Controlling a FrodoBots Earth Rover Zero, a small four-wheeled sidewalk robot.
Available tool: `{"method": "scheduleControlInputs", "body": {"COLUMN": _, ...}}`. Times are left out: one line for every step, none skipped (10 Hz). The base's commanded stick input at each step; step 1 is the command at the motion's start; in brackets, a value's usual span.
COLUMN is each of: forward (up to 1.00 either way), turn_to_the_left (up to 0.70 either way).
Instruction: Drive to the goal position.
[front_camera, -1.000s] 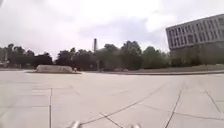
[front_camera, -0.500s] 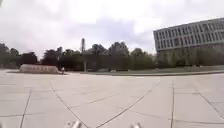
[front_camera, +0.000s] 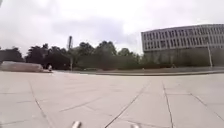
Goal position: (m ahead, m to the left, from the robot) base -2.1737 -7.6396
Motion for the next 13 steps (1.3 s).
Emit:
{"method": "scheduleControlInputs", "body": {"forward": 0.7, "turn_to_the_left": -0.34}}
{"method": "scheduleControlInputs", "body": {"forward": 0.7, "turn_to_the_left": -0.34}}
{"method": "scheduleControlInputs", "body": {"forward": 0.7, "turn_to_the_left": -0.34}}
{"method": "scheduleControlInputs", "body": {"forward": 0.7, "turn_to_the_left": -0.34}}
{"method": "scheduleControlInputs", "body": {"forward": 0.7, "turn_to_the_left": -0.34}}
{"method": "scheduleControlInputs", "body": {"forward": 0.7, "turn_to_the_left": -0.34}}
{"method": "scheduleControlInputs", "body": {"forward": 0.7, "turn_to_the_left": -0.34}}
{"method": "scheduleControlInputs", "body": {"forward": 0.7, "turn_to_the_left": -0.34}}
{"method": "scheduleControlInputs", "body": {"forward": 0.7, "turn_to_the_left": -0.34}}
{"method": "scheduleControlInputs", "body": {"forward": 0.7, "turn_to_the_left": -0.34}}
{"method": "scheduleControlInputs", "body": {"forward": 0.7, "turn_to_the_left": -0.34}}
{"method": "scheduleControlInputs", "body": {"forward": 0.7, "turn_to_the_left": -0.34}}
{"method": "scheduleControlInputs", "body": {"forward": 0.7, "turn_to_the_left": -0.34}}
